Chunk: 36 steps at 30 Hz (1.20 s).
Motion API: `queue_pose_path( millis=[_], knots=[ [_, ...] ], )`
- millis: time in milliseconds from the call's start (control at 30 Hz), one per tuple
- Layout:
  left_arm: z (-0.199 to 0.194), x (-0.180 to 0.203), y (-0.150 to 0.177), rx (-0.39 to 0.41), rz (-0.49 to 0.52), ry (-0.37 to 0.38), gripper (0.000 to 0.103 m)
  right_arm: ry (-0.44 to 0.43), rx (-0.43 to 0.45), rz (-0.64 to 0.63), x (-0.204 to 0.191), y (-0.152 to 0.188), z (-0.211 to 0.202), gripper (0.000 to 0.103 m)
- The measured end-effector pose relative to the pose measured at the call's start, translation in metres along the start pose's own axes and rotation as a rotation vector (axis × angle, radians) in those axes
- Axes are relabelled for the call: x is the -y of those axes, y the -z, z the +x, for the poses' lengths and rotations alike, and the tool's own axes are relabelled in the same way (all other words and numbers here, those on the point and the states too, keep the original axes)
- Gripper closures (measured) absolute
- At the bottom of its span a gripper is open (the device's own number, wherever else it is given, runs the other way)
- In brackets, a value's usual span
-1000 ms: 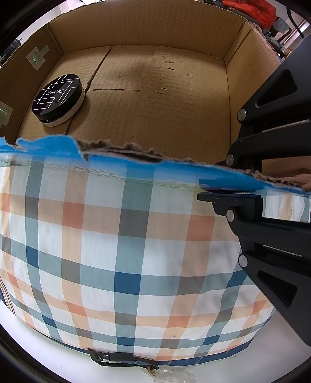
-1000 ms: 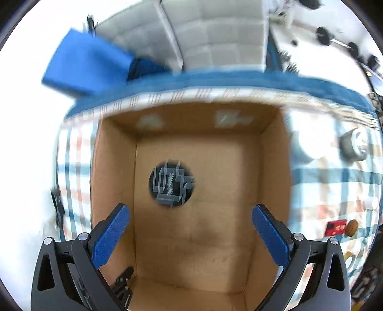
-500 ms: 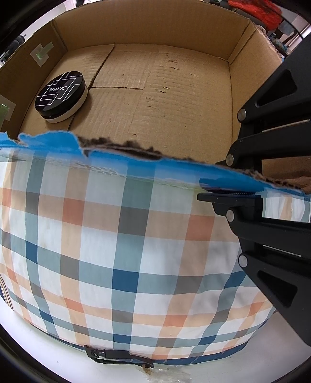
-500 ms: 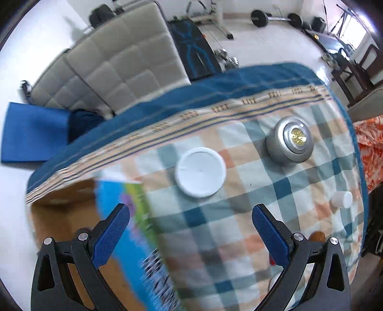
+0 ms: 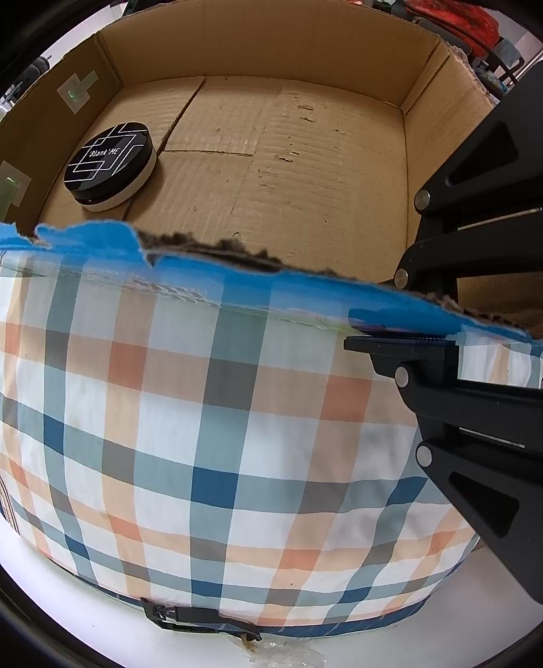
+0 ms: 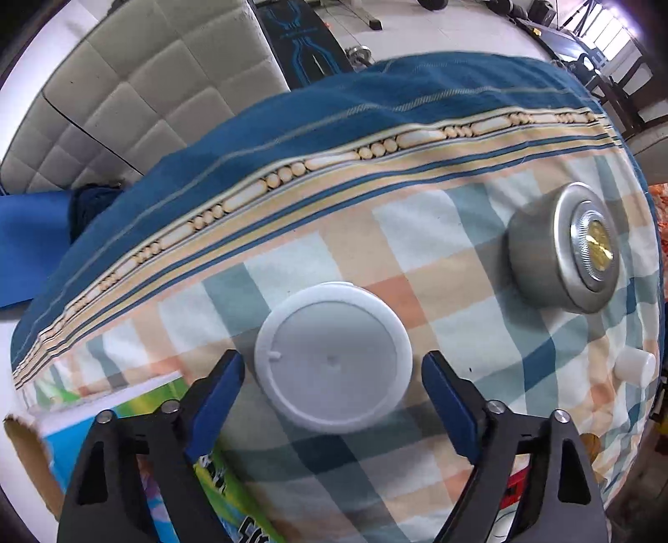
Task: Organize rigid objects
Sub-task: 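Grasp the white round container with the right tool, then carry the white container into the box beside the black tin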
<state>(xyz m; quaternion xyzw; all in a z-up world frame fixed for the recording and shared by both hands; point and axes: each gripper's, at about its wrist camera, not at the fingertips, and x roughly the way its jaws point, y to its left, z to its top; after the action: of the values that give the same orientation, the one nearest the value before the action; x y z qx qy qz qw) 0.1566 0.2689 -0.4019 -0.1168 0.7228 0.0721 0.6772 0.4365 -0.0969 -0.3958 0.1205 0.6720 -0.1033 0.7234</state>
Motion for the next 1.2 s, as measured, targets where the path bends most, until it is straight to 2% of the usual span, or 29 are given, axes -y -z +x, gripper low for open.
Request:
queue_pose_path(
  millis=[33,67,100,300,433,600,867,1033,1200],
  knots=[
    [0.0,0.0,0.0,0.0,-0.001,-0.001,0.098,0.001,-0.013,0.004,0.0,-0.001,0.005,0.022],
    [0.0,0.001,0.001,0.0,0.0,-0.002,0.098,0.0,-0.022,0.011,0.001,-0.003,0.008,0.03],
    [0.0,0.001,0.001,0.0,-0.001,-0.001,0.098,-0.004,-0.023,0.013,0.003,-0.003,0.012,0.031],
    [0.002,0.003,0.001,0.001,0.007,-0.004,0.098,0.009,0.003,-0.015,-0.002,-0.003,0.014,0.032],
    [0.002,0.006,0.002,0.003,0.011,-0.011,0.098,0.012,0.039,-0.057,-0.001,0.011,-0.003,0.032],
    [0.0,0.013,0.004,0.008,0.022,-0.018,0.098,-0.03,0.085,-0.101,-0.002,0.028,-0.037,0.032],
    [0.001,0.021,0.008,0.013,0.027,-0.019,0.098,-0.167,0.133,-0.209,-0.024,0.084,-0.113,0.032],
    [0.0,0.026,0.01,0.02,0.028,-0.027,0.099,-0.243,0.106,-0.28,-0.044,0.126,-0.139,0.032],
    [-0.002,0.026,0.013,0.025,0.026,-0.022,0.099,-0.258,0.087,-0.327,-0.078,0.157,-0.146,0.032]
  ],
)
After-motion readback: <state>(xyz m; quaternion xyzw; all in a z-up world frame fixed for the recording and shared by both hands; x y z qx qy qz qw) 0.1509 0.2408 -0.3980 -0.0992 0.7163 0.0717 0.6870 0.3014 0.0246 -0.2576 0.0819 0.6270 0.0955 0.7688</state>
